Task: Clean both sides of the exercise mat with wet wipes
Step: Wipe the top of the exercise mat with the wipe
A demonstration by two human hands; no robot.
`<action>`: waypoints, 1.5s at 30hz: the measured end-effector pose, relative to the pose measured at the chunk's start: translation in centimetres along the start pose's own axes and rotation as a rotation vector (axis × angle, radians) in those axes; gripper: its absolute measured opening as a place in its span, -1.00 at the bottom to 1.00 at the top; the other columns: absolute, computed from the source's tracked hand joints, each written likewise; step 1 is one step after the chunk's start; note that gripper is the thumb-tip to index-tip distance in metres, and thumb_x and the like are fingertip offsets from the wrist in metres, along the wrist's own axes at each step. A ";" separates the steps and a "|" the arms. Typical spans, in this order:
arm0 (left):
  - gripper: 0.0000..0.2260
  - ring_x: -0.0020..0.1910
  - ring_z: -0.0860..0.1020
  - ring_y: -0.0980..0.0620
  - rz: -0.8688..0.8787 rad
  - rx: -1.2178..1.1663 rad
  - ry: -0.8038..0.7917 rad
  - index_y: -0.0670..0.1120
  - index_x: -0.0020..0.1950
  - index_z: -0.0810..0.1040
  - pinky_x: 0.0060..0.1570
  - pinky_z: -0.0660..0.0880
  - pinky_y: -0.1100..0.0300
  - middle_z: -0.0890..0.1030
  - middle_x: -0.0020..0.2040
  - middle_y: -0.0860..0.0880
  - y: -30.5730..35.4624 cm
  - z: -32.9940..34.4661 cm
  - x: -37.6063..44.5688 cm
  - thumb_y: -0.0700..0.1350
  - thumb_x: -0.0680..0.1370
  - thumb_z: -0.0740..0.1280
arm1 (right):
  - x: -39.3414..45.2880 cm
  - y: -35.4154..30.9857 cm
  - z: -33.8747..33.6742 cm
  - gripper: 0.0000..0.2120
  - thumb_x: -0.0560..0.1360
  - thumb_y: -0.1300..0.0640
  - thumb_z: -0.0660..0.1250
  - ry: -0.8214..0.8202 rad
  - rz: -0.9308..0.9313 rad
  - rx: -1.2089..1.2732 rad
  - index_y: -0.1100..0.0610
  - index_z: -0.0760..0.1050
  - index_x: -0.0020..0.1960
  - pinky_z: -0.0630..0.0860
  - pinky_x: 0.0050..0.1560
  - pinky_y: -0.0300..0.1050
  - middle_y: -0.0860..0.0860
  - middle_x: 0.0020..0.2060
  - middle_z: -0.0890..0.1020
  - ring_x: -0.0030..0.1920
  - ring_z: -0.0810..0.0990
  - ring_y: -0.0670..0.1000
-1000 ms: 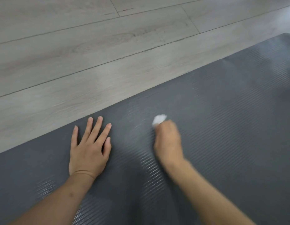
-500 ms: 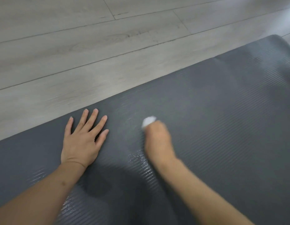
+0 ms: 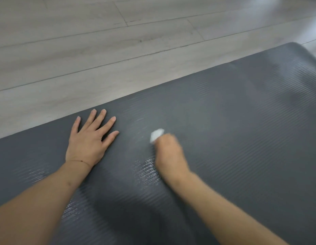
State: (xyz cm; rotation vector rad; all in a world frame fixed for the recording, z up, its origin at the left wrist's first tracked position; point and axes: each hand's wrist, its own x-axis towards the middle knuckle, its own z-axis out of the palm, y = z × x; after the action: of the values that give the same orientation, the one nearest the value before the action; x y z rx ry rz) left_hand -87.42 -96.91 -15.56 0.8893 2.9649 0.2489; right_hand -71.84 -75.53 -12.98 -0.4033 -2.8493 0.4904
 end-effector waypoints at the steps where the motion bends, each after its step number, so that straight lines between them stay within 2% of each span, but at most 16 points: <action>1: -0.43 0.66 0.05 0.06 0.002 0.000 0.002 0.25 0.61 0.27 0.62 -0.07 -0.13 0.18 0.66 0.12 0.0 0.0 0.0 0.36 0.65 -0.15 | -2.1 -2.5 0.9 -0.77 0.41 0.34 0.16 -0.133 -0.129 0.033 0.20 0.50 0.01 0.45 -0.07 0.03 0.15 -0.11 0.52 -0.08 0.43 0.15; 3: -0.42 0.67 0.05 0.06 0.003 -0.007 0.003 0.25 0.61 0.28 0.62 -0.05 -0.15 0.18 0.66 0.12 -0.1 0.0 -0.1 0.37 0.65 -0.15 | -3.3 -2.6 1.1 -0.83 0.46 0.28 0.18 -0.263 -0.295 0.060 0.14 0.41 0.03 0.50 -0.12 0.09 0.13 -0.07 0.47 -0.06 0.43 0.16; 5: -0.42 0.66 0.06 0.06 0.003 -0.011 0.009 0.25 0.60 0.29 0.62 -0.04 -0.15 0.19 0.66 0.13 -0.2 0.1 -0.1 0.37 0.65 -0.15 | -1.0 2.1 -0.2 -0.87 0.48 0.23 0.18 -0.158 -0.255 -0.009 0.11 0.35 0.02 0.45 -0.10 0.07 0.15 -0.11 0.49 -0.08 0.45 0.20; 9: -0.43 0.66 0.08 0.05 -0.002 -0.016 0.021 0.25 0.59 0.31 0.62 -0.04 -0.14 0.22 0.65 0.12 -0.2 0.2 0.0 0.36 0.65 -0.13 | 3.3 12.6 -4.9 -0.94 0.46 0.40 0.27 0.081 0.210 -0.199 0.30 0.43 -0.08 0.30 -0.14 0.08 0.29 -0.17 0.52 -0.15 0.51 0.33; 12: -0.44 0.66 0.10 0.06 0.004 -0.013 0.029 0.25 0.58 0.32 0.62 -0.03 -0.14 0.24 0.64 0.12 -0.2 0.2 0.0 0.36 0.65 -0.11 | 3.1 9.3 -4.1 -0.83 0.44 0.41 0.17 0.157 0.409 -0.151 0.22 0.46 -0.06 0.39 -0.10 0.05 0.20 -0.14 0.55 -0.09 0.51 0.26; 16: -0.44 0.66 0.10 0.05 0.009 -0.015 0.050 0.24 0.58 0.33 0.62 -0.02 -0.14 0.25 0.64 0.11 -0.4 0.3 -0.1 0.35 0.65 -0.11 | -2.3 -3.8 1.0 -0.76 0.37 0.35 0.23 -0.129 -0.090 0.002 0.20 0.52 0.00 0.51 -0.13 0.02 0.14 -0.13 0.54 -0.12 0.51 0.19; 18: -0.45 0.65 0.13 0.03 0.030 -0.029 0.082 0.21 0.56 0.38 0.61 0.00 -0.14 0.27 0.63 0.10 -0.4 0.4 -0.1 0.33 0.66 -0.07 | -2.7 -3.1 1.2 -0.87 0.45 0.29 0.27 -0.236 -0.286 0.016 0.18 0.49 -0.01 0.46 -0.15 0.03 0.13 -0.11 0.51 -0.10 0.47 0.16; 23: -0.51 0.59 0.31 -0.01 0.160 -0.068 0.175 0.13 0.48 0.53 0.56 0.12 -0.11 0.42 0.56 0.06 -0.3 0.8 0.0 0.26 0.66 0.07 | 3.8 13.8 -5.3 -0.94 0.46 0.40 0.30 0.085 0.198 -0.243 0.29 0.46 -0.10 0.46 -0.14 0.18 0.28 -0.17 0.50 -0.15 0.52 0.33; 26: -0.50 0.58 0.32 0.02 0.150 -0.061 0.146 0.16 0.47 0.53 0.56 0.11 -0.08 0.44 0.54 0.09 -0.3 0.9 0.1 0.29 0.64 0.07 | 4.1 13.3 -5.7 -0.84 0.44 0.42 0.22 0.182 0.397 -0.195 0.29 0.50 -0.03 0.42 0.03 0.12 0.27 -0.10 0.57 -0.05 0.54 0.31; 28: -0.50 0.59 0.29 0.04 0.150 -0.043 0.125 0.17 0.49 0.50 0.57 0.09 -0.06 0.42 0.55 0.11 -0.4 0.8 0.1 0.30 0.64 0.05 | 1.9 7.2 -2.9 -0.74 0.39 0.41 0.21 0.170 0.268 -0.030 0.26 0.55 0.02 0.37 0.10 -0.03 0.22 -0.07 0.62 -0.02 0.56 0.23; 31: -0.48 0.60 0.25 0.08 0.141 -0.016 0.098 0.21 0.51 0.47 0.58 0.06 -0.03 0.38 0.57 0.15 -0.5 0.8 0.2 0.32 0.64 0.02 | -3.9 -1.9 -0.1 -0.78 0.45 0.28 0.19 -0.141 -0.105 0.077 0.21 0.52 0.05 0.37 -0.01 -0.07 0.15 -0.09 0.56 -0.05 0.45 0.12; 33: -0.48 0.60 0.23 0.09 0.132 -0.006 0.095 0.21 0.51 0.45 0.59 0.00 0.02 0.37 0.57 0.15 -0.5 0.8 0.1 0.33 0.64 0.01 | -4.1 -0.1 -0.7 -0.89 0.49 0.19 0.15 -0.228 -0.240 0.036 0.12 0.42 -0.02 0.36 -0.11 -0.05 0.10 -0.11 0.49 -0.09 0.43 0.12; 37: -0.48 0.60 0.26 0.06 0.151 -0.003 0.113 0.20 0.51 0.47 0.58 0.04 0.00 0.38 0.57 0.13 -0.4 0.9 0.3 0.32 0.64 0.02 | 2.2 13.1 -5.0 -0.94 0.50 0.30 0.26 0.063 0.224 -0.197 0.28 0.50 -0.07 0.39 -0.10 0.08 0.27 -0.14 0.54 -0.10 0.55 0.31; 40: -0.48 0.59 0.29 0.03 0.159 -0.003 0.124 0.18 0.50 0.48 0.56 0.11 -0.06 0.40 0.56 0.10 -0.3 1.0 0.3 0.31 0.64 0.03 | 3.5 13.8 -5.8 -0.83 0.45 0.40 0.21 0.180 0.423 -0.156 0.24 0.51 -0.04 0.40 0.02 0.05 0.22 -0.09 0.57 -0.02 0.55 0.27; 42: -0.48 0.58 0.30 0.02 0.168 0.000 0.132 0.17 0.50 0.49 0.56 0.13 -0.08 0.41 0.56 0.09 -0.4 1.0 0.1 0.30 0.64 0.03 | 2.5 8.0 -3.3 -0.73 0.37 0.37 0.15 0.182 0.313 -0.014 0.18 0.53 -0.03 0.41 0.06 0.00 0.14 -0.10 0.58 -0.03 0.52 0.18; 45: -0.50 0.57 0.31 0.00 0.209 -0.002 0.168 0.12 0.49 0.50 0.54 0.17 -0.11 0.43 0.55 0.06 -0.4 1.1 0.2 0.25 0.65 0.06 | -1.9 -1.7 0.3 -0.74 0.40 0.35 0.23 -0.133 -0.081 0.079 0.23 0.52 0.06 0.47 0.01 0.02 0.15 -0.08 0.55 -0.05 0.47 0.15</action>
State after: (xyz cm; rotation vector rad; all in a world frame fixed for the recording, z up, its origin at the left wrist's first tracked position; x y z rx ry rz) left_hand -87.71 -97.01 -16.67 1.2387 3.0192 0.3493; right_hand -70.51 -77.69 -12.97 -0.2480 -2.9476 0.6342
